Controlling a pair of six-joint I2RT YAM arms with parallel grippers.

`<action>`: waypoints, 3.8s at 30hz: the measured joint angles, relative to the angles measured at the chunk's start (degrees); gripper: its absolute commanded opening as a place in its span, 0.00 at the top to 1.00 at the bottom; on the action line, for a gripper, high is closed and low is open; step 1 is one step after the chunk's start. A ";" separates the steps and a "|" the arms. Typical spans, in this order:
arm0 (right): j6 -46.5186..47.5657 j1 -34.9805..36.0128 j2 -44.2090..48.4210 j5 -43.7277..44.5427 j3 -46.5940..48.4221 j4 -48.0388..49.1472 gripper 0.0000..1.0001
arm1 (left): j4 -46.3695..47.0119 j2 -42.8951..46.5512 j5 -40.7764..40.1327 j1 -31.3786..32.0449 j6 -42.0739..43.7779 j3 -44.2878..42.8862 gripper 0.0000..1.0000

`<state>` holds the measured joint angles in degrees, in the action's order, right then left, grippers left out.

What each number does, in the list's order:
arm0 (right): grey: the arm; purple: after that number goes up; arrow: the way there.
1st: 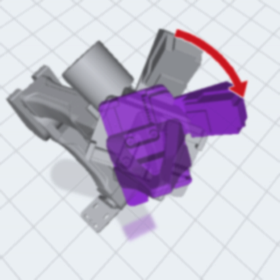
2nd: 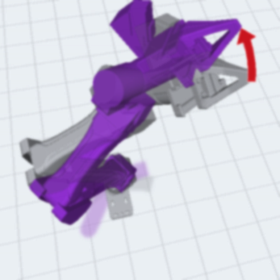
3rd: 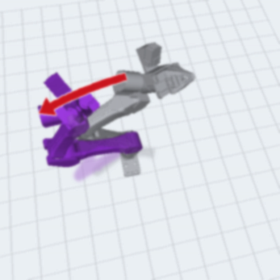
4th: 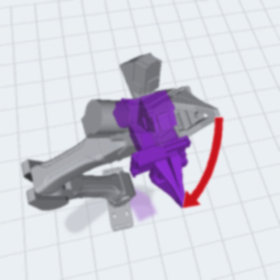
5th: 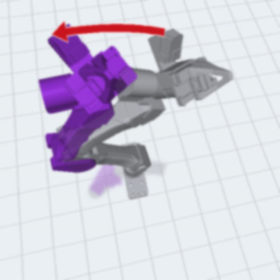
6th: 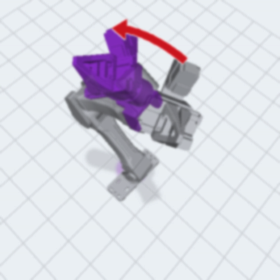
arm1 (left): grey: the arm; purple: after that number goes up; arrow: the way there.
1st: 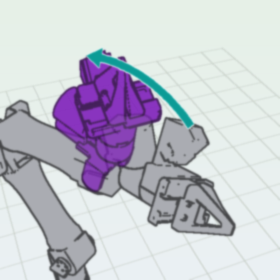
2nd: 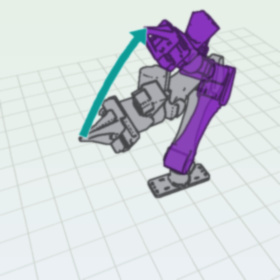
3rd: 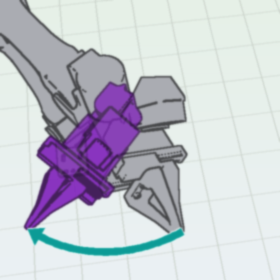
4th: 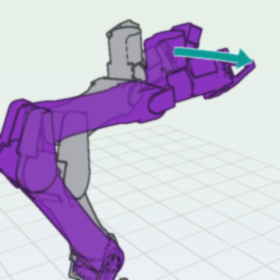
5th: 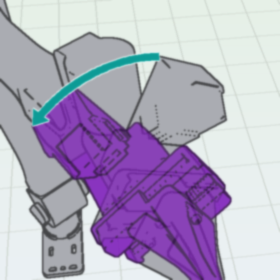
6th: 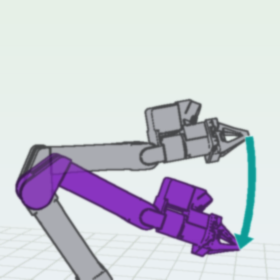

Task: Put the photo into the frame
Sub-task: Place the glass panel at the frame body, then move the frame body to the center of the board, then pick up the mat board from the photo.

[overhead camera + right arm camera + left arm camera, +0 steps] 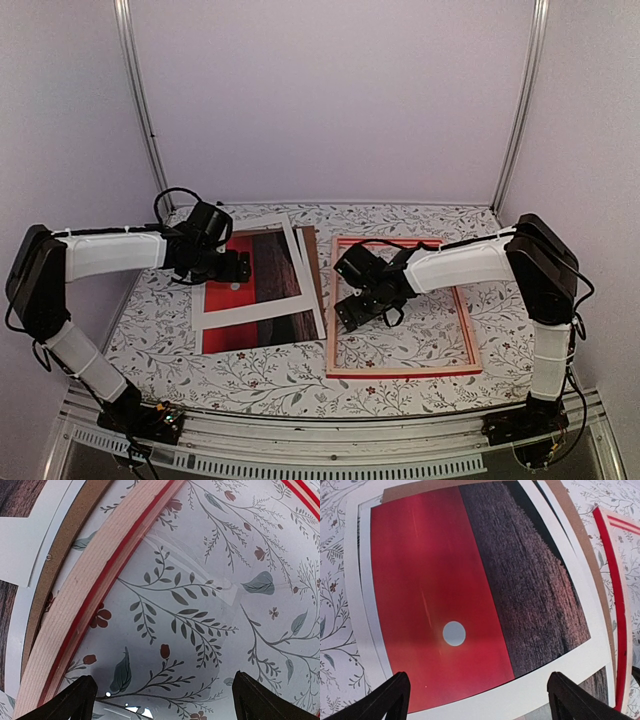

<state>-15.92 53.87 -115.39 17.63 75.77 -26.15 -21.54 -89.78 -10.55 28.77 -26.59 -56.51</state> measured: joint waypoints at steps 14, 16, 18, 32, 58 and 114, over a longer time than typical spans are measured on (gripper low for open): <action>-1.20 -0.68 0.15 -0.13 0.02 0.07 0.01 | 1.20 0.52 0.87 -2.58 0.00 2.62 0.00; -1.42 -1.38 0.37 -0.68 0.00 0.48 0.01 | 1.29 0.83 0.85 -2.62 0.00 2.91 0.00; -1.66 -2.40 0.76 -1.40 0.00 0.98 0.01 | 1.38 1.05 0.85 -2.80 0.00 3.13 0.00; -1.81 -4.61 2.62 -11.39 5.35 6.27 0.01 | 6.62 1.05 9.94 -11.78 -0.59 6.91 0.00; -1.53 -2.23 -10.45 0.31 17.57 -1.68 0.27 | 8.41 1.05 12.24 -12.72 -0.46 8.57 0.00; -2.73 -3.23 -17.25 -27.19 24.17 10.93 0.34 | 21.75 -4.11 23.04 -28.15 -3.76 15.76 0.28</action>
<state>-18.65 50.63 -132.64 -9.56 99.94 -15.22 0.21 -93.89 12.49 0.62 -30.35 -40.75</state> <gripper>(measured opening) 0.670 0.749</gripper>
